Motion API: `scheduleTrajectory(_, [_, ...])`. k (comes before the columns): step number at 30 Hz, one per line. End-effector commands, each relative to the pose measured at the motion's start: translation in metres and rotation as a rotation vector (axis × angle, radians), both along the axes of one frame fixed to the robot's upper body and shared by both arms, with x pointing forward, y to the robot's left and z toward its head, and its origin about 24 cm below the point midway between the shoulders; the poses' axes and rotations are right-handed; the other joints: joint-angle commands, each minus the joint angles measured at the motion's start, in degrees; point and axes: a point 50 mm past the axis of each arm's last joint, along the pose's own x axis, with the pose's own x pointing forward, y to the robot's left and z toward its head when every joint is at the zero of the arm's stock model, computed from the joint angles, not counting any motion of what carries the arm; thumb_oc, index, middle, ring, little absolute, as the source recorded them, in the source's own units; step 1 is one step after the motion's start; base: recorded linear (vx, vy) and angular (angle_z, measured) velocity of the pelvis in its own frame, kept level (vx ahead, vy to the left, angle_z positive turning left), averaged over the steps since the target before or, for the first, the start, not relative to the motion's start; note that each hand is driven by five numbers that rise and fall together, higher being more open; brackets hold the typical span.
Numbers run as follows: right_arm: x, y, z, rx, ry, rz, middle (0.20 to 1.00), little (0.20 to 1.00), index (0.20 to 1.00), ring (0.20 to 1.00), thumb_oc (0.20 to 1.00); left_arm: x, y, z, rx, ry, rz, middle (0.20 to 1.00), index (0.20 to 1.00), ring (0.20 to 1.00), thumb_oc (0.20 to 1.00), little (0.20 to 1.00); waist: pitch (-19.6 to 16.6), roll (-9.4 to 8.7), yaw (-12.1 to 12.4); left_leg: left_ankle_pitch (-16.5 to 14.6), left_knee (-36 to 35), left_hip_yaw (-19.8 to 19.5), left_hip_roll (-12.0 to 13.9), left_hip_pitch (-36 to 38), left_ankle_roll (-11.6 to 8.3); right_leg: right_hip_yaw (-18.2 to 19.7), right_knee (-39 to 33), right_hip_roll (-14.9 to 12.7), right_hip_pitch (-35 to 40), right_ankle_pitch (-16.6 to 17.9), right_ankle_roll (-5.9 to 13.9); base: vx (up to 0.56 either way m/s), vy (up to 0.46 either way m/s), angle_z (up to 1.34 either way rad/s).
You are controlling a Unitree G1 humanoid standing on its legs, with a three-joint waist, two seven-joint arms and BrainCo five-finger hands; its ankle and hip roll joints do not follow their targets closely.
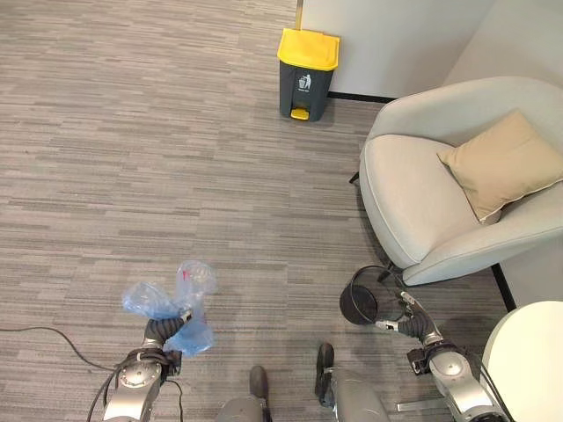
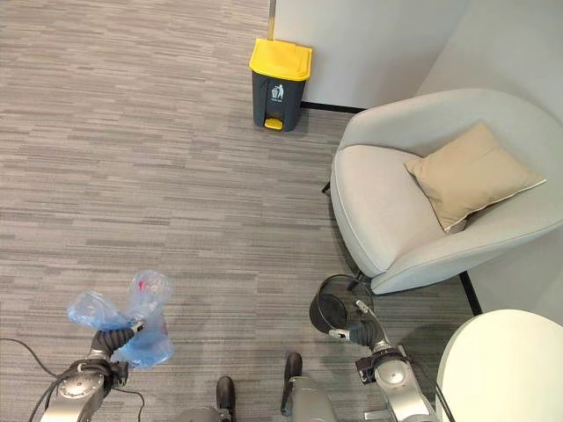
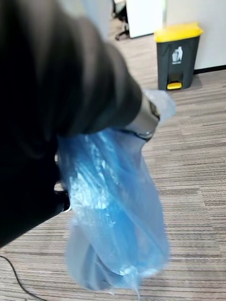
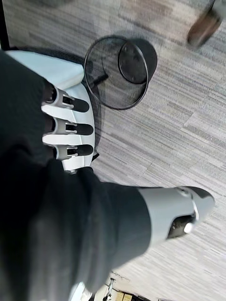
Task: Gather garbage on tea table into small bin, then transfer packed bag to large trash can.
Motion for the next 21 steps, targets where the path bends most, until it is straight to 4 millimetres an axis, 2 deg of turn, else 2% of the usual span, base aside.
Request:
scheduleTrajectory(1, [0.005, -0.008, 0.011, -0.024, -0.062, -0.009, 1.000, 1.000, 1.000, 1.000, 1.000, 0.013, -0.001, 0.021, 0.039, -0.112, -0.054, 0.200, 0.200, 0.200, 0.200, 0.200, 0.35, 0.91, -0.85, -10.17, 6.13, -3.02, -0.95, 0.41, -3.53, -2.99, -1.30, -0.11, 1.77, -0.03, 1.74, 0.31, -0.074, -0.05])
scheduleTrajectory(3, [0.003, -0.008, 0.010, -0.027, -0.058, -0.008, 1.000, 1.000, 1.000, 1.000, 1.000, 0.014, -0.002, 0.021, 0.037, -0.115, -0.055, 0.200, 0.200, 0.200, 0.200, 0.200, 0.50, 0.96, -1.37, -11.59, 6.44, -4.09, -1.24, 2.28, -4.09, -4.30, -2.35, -0.68, 0.18, 1.02, 2.14, 0.32, -0.095, 0.10])
scheduleTrajectory(5, [-0.001, -0.009, 0.008, -0.025, -0.045, -0.015, 1.000, 1.000, 1.000, 1.000, 1.000, 0.012, -0.004, 0.020, 0.035, -0.110, -0.064, 0.200, 0.200, 0.200, 0.200, 0.200, -0.15, 0.65, -1.78, -13.28, 7.10, -5.19, -1.59, 3.69, -4.62, -3.54, -3.19, -0.93, 1.38, 1.25, 1.97, 0.33, -0.120, 0.51])
scheduleTrajectory(6, [-0.003, -0.011, 0.006, -0.028, -0.038, -0.018, 1.000, 1.000, 1.000, 1.000, 1.000, 0.010, -0.004, 0.018, 0.034, -0.103, -0.067, 0.200, 0.200, 0.200, 0.200, 0.200, -0.82, 0.67, -1.96, -14.04, 7.49, -5.31, -1.37, 4.49, -4.96, -3.23, -2.73, -0.90, 1.85, 1.27, 1.55, 0.46, -0.213, 0.65])
scheduleTrajectory(7, [-0.006, -0.014, 0.006, -0.035, -0.032, -0.022, 1.000, 1.000, 1.000, 1.000, 1.000, 0.006, -0.007, 0.016, 0.025, -0.094, -0.069, 0.200, 0.200, 0.200, 0.200, 0.200, -1.72, 1.25, -2.58, -15.07, 8.97, -5.26, -0.05, 5.14, -6.20, -3.47, -2.15, -0.79, 2.75, 0.69, 0.91, 0.48, -0.258, 0.64])
scheduleTrajectory(8, [-0.008, -0.016, 0.005, -0.037, -0.032, -0.029, 1.000, 1.000, 1.000, 1.000, 1.000, 0.006, -0.007, 0.015, 0.021, -0.091, -0.067, 0.200, 0.200, 0.200, 0.200, 0.200, -2.30, 1.53, -2.95, -14.33, 11.33, -4.82, 1.16, 4.95, -7.59, -3.91, -2.13, -0.47, 3.65, 0.26, 0.41, 0.50, -0.329, 0.27])
scheduleTrajectory(9, [-0.009, -0.019, 0.006, -0.044, -0.031, -0.033, 1.000, 1.000, 1.000, 1.000, 1.000, 0.003, -0.008, 0.013, 0.012, -0.083, -0.070, 0.200, 0.200, 0.200, 0.200, 0.200, -2.79, 1.55, -3.26, -11.86, 17.50, -3.77, 3.31, 2.85, -8.92, -4.39, -2.71, 0.46, 5.76, -0.93, -0.52, 0.45, -0.328, 0.38])
scheduleTrajectory(10, [-0.010, -0.023, 0.006, -0.054, -0.027, -0.039, 1.000, 1.000, 1.000, 1.000, 1.000, 0.004, -0.009, 0.013, 0.004, -0.085, -0.069, 0.200, 0.200, 0.200, 0.200, 0.200, -3.07, 1.49, -3.38, -8.11, 23.18, -2.88, 5.12, 0.89, -10.15, -4.81, -3.79, 1.90, 8.42, -2.24, -1.80, 0.38, -0.292, 0.28])
scheduleTrajectory(11, [-0.010, -0.024, 0.005, -0.058, -0.020, -0.043, 1.000, 1.000, 1.000, 1.000, 1.000, 0.005, -0.010, 0.012, -0.003, -0.087, -0.069, 0.200, 0.200, 0.200, 0.200, 0.200, -3.09, 1.37, -3.37, -6.75, 24.89, -2.53, 5.76, -0.08, -10.08, -4.87, -3.95, 2.16, 9.23, -3.01, -2.42, 0.37, -0.229, -0.06])
scheduleTrajectory(12, [-0.008, -0.025, 0.006, -0.062, -0.021, -0.043, 1.000, 1.000, 1.000, 1.000, 1.000, 0.008, -0.013, 0.012, -0.014, -0.092, -0.070, 0.200, 0.200, 0.200, 0.200, 0.200, -2.60, 1.02, -2.93, -7.43, 25.75, -2.82, 5.55, -3.25, -8.87, -3.81, -4.24, 2.58, 10.97, -4.64, -2.96, 0.36, -0.123, -0.34])
scheduleTrajectory(14, [-0.008, -0.028, 0.007, -0.067, -0.027, -0.051, 1.000, 1.000, 1.000, 1.000, 1.000, 0.010, -0.017, 0.013, -0.014, -0.096, -0.093, 0.200, 0.200, 0.200, 0.200, 0.200, -2.23, 0.48, -2.44, -9.78, 22.15, -2.68, 5.02, -6.78, -7.92, -2.93, -4.29, 2.29, 13.00, -6.22, -2.76, 0.31, -0.042, -0.36])
scheduleTrajectory(15, [-0.008, -0.029, 0.007, -0.069, -0.027, -0.053, 1.000, 1.000, 1.000, 1.000, 1.000, 0.011, -0.017, 0.014, -0.010, -0.095, -0.097, 0.200, 0.200, 0.200, 0.200, 0.200, -2.02, 0.33, -2.31, -9.46, 21.11, -2.76, 4.80, -8.08, -7.98, -2.55, -4.38, 2.22, 13.54, -6.44, -2.70, 0.18, 0.009, -0.25])
scheduleTrajectory(16, [-0.008, -0.030, 0.007, -0.073, -0.029, -0.054, 1.000, 1.000, 1.000, 1.000, 1.000, 0.011, -0.016, 0.014, -0.002, -0.095, -0.101, 0.200, 0.200, 0.200, 0.200, 0.200, -1.71, 0.26, -2.05, -8.43, 19.95, -2.85, 4.63, -9.51, -8.25, -2.10, -4.45, 2.38, 14.30, -6.85, -2.74, 0.18, 0.019, -0.22])
scheduleTrajectory(20, [-0.012, -0.029, 0.003, -0.072, -0.008, -0.068, 1.000, 1.000, 1.000, 1.000, 1.000, 0.011, -0.015, 0.015, 0.009, -0.094, -0.109, 0.200, 0.200, 0.200, 0.200, 0.200, -1.25, 0.74, -0.82, -0.45, 13.77, -2.70, 4.85, -15.32, -9.41, -1.24, -5.50, 3.52, 17.68, -8.42, -2.92, 0.21, 0.054, -0.17])
scheduleTrajectory(21, [-0.013, -0.029, 0.001, -0.070, -0.003, -0.072, 1.000, 1.000, 1.000, 1.000, 1.000, 0.011, -0.016, 0.015, 0.009, -0.091, -0.108, 0.200, 0.200, 0.200, 0.200, 0.200, -1.25, 0.77, -0.53, 0.66, 12.82, -2.49, 4.82, -15.95, -9.61, -1.07, -5.79, 3.67, 18.60, -8.69, -2.89, 0.26, 0.085, -0.08])
